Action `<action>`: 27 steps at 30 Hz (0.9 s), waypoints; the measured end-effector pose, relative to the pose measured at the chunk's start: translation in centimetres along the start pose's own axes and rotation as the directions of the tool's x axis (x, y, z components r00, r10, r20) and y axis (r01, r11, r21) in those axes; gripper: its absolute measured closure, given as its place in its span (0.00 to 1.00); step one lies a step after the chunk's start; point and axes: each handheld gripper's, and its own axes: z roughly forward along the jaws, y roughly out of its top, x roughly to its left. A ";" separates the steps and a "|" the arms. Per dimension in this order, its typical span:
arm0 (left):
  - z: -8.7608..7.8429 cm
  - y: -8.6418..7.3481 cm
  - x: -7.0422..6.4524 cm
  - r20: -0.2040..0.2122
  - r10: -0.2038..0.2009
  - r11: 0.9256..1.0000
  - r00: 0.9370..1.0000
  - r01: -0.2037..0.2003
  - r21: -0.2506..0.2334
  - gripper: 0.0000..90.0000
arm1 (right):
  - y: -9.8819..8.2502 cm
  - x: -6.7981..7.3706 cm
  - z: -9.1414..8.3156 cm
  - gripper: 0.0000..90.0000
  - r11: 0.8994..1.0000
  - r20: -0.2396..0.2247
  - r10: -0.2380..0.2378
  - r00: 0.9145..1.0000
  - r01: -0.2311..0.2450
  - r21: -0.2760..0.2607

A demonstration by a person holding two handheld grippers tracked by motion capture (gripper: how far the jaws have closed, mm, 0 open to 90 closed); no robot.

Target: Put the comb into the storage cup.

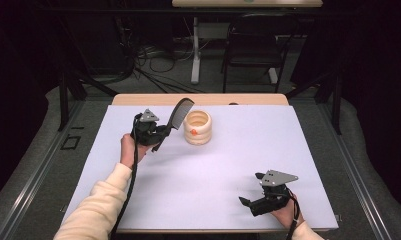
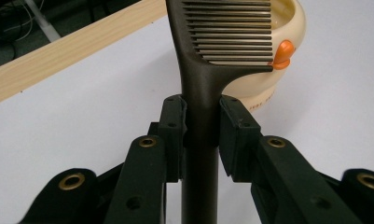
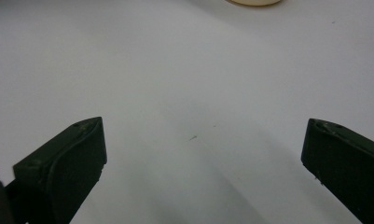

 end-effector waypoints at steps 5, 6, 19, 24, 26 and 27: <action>0.0 0.4 0.1 -0.004 -0.002 1.000 1.000 0.002 -0.010 0.80 | 0.0 0.0 0.0 0.00 1.000 0.001 0.003 1.000 -0.003 0.000; 0.0 0.5 0.1 -0.008 0.001 1.000 1.000 -0.001 -0.011 0.80 | 0.0 0.0 0.0 0.00 1.000 0.003 0.003 1.000 -0.003 0.001; 0.3 1.4 0.3 -0.012 -0.008 0.999 1.000 0.008 -0.034 0.80 | 0.0 0.0 0.0 0.00 1.000 0.010 -0.001 1.000 0.001 -0.003; 0.3 1.8 0.4 -0.017 -0.003 0.999 1.000 0.003 -0.037 0.80 | 0.0 0.0 0.0 0.00 1.000 0.008 -0.002 1.000 0.002 -0.002; 0.4 2.0 0.4 -0.017 -0.005 0.999 1.000 0.005 -0.038 0.80 | 0.0 0.0 0.0 0.00 1.000 0.008 -0.001 1.000 0.001 -0.001; 0.4 2.0 0.4 -0.017 -0.005 0.999 1.000 0.005 -0.038 0.80 | 0.0 0.0 0.0 0.00 1.000 0.008 -0.001 1.000 0.001 -0.001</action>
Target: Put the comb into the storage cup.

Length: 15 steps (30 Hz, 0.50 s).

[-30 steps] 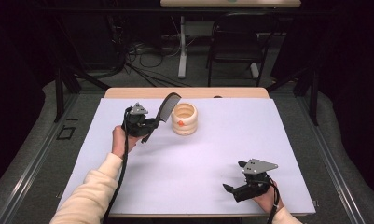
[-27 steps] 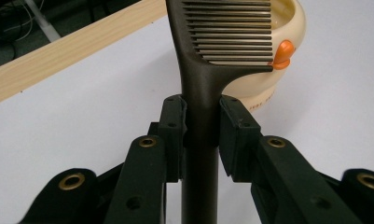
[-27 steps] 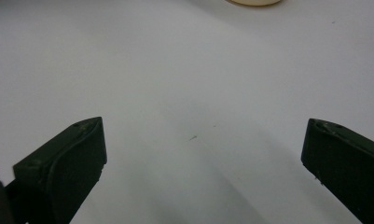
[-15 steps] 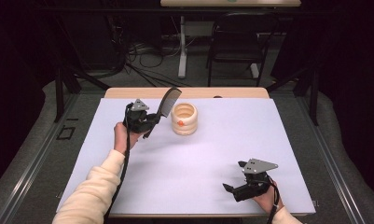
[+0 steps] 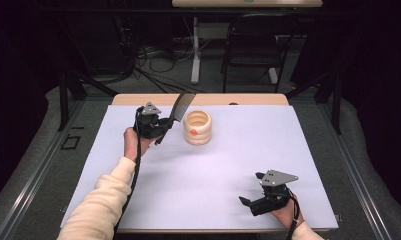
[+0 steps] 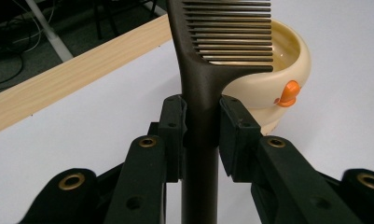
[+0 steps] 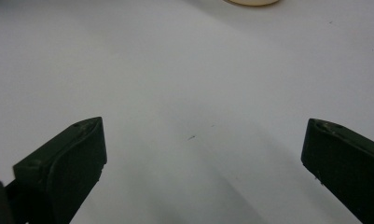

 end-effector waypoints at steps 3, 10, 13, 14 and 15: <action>0.1 0.2 0.0 0.003 -0.003 1.000 1.000 0.003 -0.004 0.80 | 0.0 0.0 0.0 0.00 1.000 0.001 -0.001 1.000 0.001 0.000; 0.2 0.6 0.1 0.006 -0.009 1.000 1.000 0.009 -0.010 0.80 | 0.0 0.0 0.0 0.00 1.000 0.003 -0.001 1.000 0.001 -0.002; 0.2 0.8 0.1 0.005 -0.011 1.000 1.000 0.011 -0.014 0.80 | 0.0 0.0 0.0 0.00 1.000 0.002 0.000 1.000 0.000 -0.002; 0.2 0.9 0.2 0.005 -0.011 1.000 1.000 0.011 -0.017 0.80 | 0.0 0.0 0.0 0.00 1.000 0.002 -0.001 1.000 0.001 -0.002; 0.2 0.9 0.1 0.005 -0.011 1.000 1.000 0.011 -0.019 0.80 | 0.0 0.0 0.0 0.00 1.000 0.002 -0.001 1.000 0.001 -0.002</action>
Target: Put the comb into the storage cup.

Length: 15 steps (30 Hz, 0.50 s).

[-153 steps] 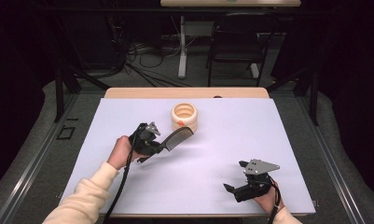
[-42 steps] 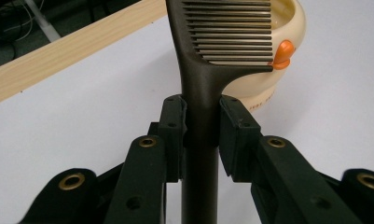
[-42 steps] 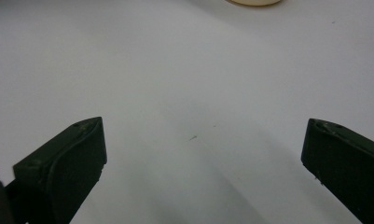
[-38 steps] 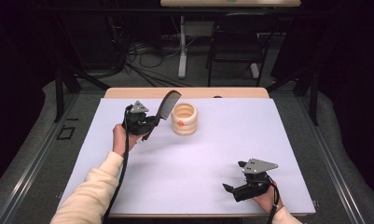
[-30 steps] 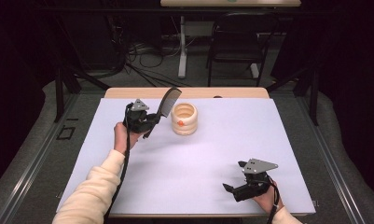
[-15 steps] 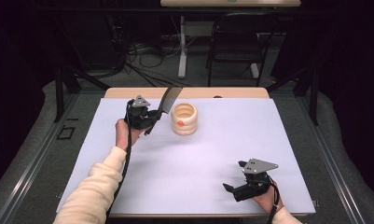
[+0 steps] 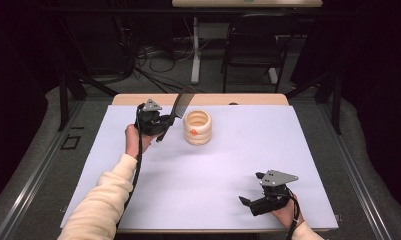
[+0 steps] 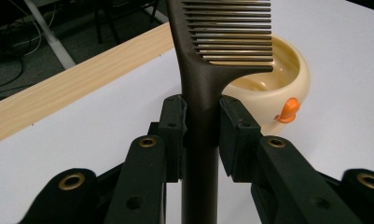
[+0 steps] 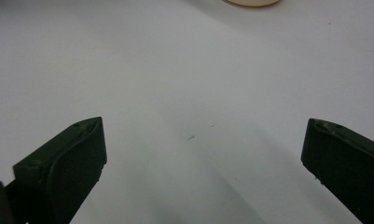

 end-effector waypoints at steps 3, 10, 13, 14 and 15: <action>0.0 0.2 0.0 -0.001 0.002 1.000 1.000 -0.002 -0.003 0.80 | 0.0 0.0 0.0 0.00 1.000 0.000 0.001 1.000 -0.001 0.001; 0.2 0.5 0.0 0.000 -0.002 1.000 1.000 0.002 -0.010 0.80 | 0.0 0.0 0.0 0.00 1.000 -0.001 0.001 1.000 -0.001 0.003; 0.3 0.6 -0.1 -0.002 0.002 1.000 1.000 -0.002 -0.011 0.80 | 0.0 0.0 0.0 0.00 1.000 -0.001 0.001 1.000 -0.001 0.002; 0.3 0.6 -0.1 -0.002 0.000 1.000 1.000 0.000 -0.012 0.80 | 0.0 0.0 -0.1 0.00 1.000 -0.001 0.001 1.000 -0.001 0.002; 0.4 0.7 -0.1 -0.002 -0.001 1.000 1.000 0.001 -0.014 0.80 | 0.0 0.0 -0.1 0.00 1.000 -0.001 0.001 1.000 -0.001 0.002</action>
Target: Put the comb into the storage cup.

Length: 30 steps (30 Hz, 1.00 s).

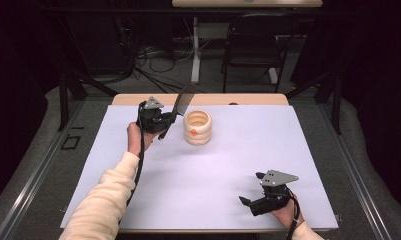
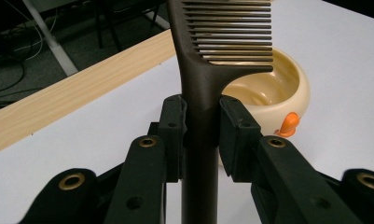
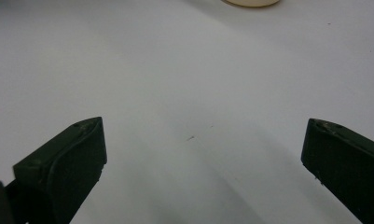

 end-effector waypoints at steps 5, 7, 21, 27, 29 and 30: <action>0.1 0.2 0.0 -0.001 0.000 1.000 1.000 0.000 -0.007 0.80 | 0.0 0.0 0.0 0.00 1.000 0.000 -0.001 1.000 0.001 0.001; 0.1 0.3 0.0 -0.002 0.002 1.000 1.000 -0.002 -0.007 0.80 | 0.0 0.0 0.0 0.00 1.000 0.002 0.000 1.000 0.000 -0.002; 0.4 0.7 -0.1 -0.009 -0.013 0.999 1.000 0.013 -0.032 0.80 | 0.0 0.0 0.0 0.00 1.000 0.000 -0.001 1.000 0.001 0.000; 0.6 0.9 -0.1 -0.007 -0.016 0.999 1.000 0.016 -0.037 0.80 | 0.0 0.0 0.0 0.00 1.000 0.001 0.001 1.000 -0.001 -0.001; 0.6 0.9 -0.1 -0.007 -0.017 0.999 1.000 0.017 -0.038 0.80 | 0.0 0.0 0.0 0.00 1.000 0.000 -0.001 1.000 0.001 -0.003; 0.6 0.9 -0.1 -0.006 -0.018 0.999 1.000 0.018 -0.040 0.80 | 0.0 0.0 0.0 0.00 1.000 0.001 0.000 1.000 0.000 -0.003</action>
